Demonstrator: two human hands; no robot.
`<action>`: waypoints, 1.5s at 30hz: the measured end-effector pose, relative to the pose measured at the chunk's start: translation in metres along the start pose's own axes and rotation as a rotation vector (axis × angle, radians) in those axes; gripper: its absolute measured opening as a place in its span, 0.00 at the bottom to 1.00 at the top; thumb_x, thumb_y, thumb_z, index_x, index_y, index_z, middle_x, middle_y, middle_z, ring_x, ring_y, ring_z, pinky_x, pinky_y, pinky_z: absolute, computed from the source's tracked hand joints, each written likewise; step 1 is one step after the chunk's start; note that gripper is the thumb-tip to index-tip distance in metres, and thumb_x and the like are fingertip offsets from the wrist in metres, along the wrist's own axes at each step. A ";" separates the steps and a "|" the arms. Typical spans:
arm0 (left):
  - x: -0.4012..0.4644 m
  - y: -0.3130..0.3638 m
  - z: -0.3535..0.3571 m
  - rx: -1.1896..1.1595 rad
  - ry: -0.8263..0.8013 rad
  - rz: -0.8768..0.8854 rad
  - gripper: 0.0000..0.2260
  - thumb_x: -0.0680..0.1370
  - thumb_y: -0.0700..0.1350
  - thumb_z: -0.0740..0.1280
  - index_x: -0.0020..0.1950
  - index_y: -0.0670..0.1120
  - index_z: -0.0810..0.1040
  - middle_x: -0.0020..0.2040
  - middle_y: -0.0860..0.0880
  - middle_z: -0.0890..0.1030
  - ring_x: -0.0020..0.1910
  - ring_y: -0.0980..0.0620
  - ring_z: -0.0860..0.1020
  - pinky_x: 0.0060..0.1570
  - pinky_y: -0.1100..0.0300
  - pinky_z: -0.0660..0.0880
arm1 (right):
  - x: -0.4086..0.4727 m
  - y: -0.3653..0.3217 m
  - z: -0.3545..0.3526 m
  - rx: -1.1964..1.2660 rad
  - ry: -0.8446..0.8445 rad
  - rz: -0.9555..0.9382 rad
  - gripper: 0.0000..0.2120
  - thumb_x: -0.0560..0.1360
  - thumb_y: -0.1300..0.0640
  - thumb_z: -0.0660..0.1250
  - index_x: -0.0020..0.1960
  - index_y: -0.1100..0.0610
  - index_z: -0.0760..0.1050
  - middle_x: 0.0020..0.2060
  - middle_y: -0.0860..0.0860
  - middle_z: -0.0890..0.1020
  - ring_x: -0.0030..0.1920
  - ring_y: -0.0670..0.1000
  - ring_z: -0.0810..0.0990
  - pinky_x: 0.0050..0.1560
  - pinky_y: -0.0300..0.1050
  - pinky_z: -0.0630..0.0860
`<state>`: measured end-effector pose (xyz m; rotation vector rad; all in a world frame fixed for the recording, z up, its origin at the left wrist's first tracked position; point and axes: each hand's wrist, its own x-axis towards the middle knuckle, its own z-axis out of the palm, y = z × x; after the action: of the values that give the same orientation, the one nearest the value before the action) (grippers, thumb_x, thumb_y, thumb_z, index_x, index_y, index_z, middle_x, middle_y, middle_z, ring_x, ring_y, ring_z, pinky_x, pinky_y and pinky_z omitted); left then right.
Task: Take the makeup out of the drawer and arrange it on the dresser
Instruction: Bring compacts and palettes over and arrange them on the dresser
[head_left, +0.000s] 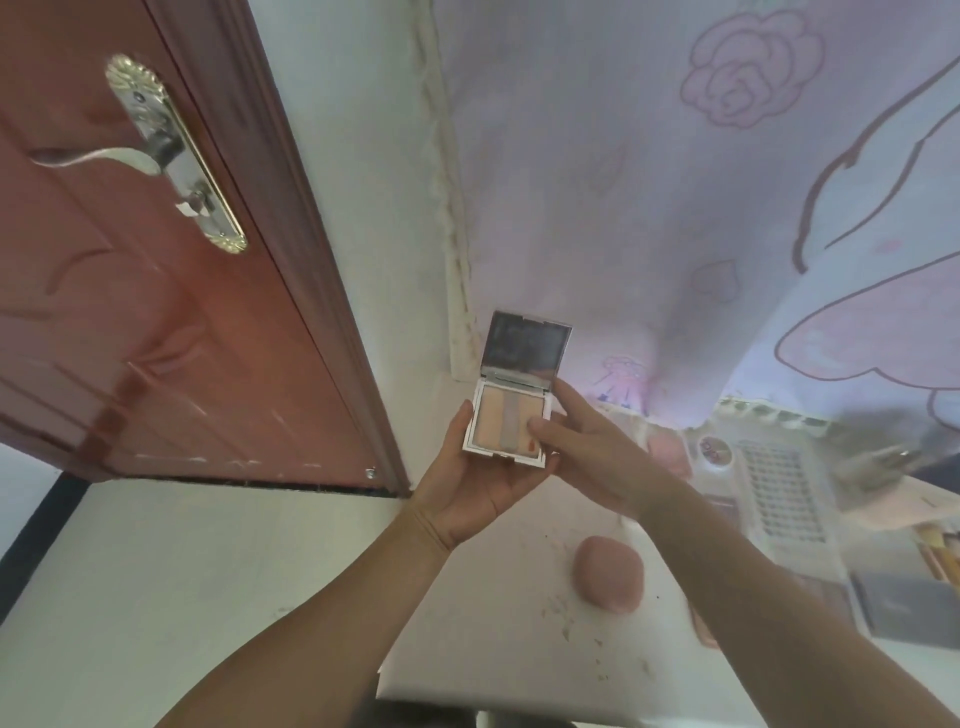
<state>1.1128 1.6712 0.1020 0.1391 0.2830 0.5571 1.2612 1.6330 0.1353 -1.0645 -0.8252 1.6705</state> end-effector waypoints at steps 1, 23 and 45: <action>0.001 0.002 0.000 0.008 -0.005 0.005 0.26 0.72 0.51 0.72 0.65 0.39 0.75 0.63 0.37 0.75 0.58 0.41 0.77 0.59 0.45 0.74 | 0.002 0.000 0.002 -0.003 0.011 -0.018 0.25 0.78 0.64 0.61 0.72 0.50 0.62 0.59 0.59 0.78 0.54 0.56 0.80 0.53 0.48 0.77; 0.025 0.066 -0.060 0.705 0.607 -0.013 0.13 0.78 0.39 0.59 0.47 0.49 0.83 0.47 0.50 0.81 0.46 0.55 0.78 0.52 0.63 0.72 | 0.124 0.053 -0.030 -0.917 0.588 0.083 0.08 0.77 0.60 0.62 0.51 0.59 0.79 0.42 0.51 0.80 0.40 0.51 0.76 0.41 0.38 0.67; 0.046 0.078 -0.089 1.574 0.891 0.011 0.19 0.79 0.38 0.57 0.70 0.41 0.67 0.64 0.44 0.70 0.62 0.45 0.70 0.60 0.57 0.69 | 0.124 0.053 -0.040 -0.747 0.622 0.175 0.14 0.77 0.64 0.61 0.63 0.61 0.73 0.50 0.54 0.78 0.39 0.52 0.80 0.36 0.40 0.77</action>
<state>1.0839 1.7666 0.0227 1.4268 1.5591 0.2560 1.2588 1.7352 0.0390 -2.0826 -0.9617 1.0338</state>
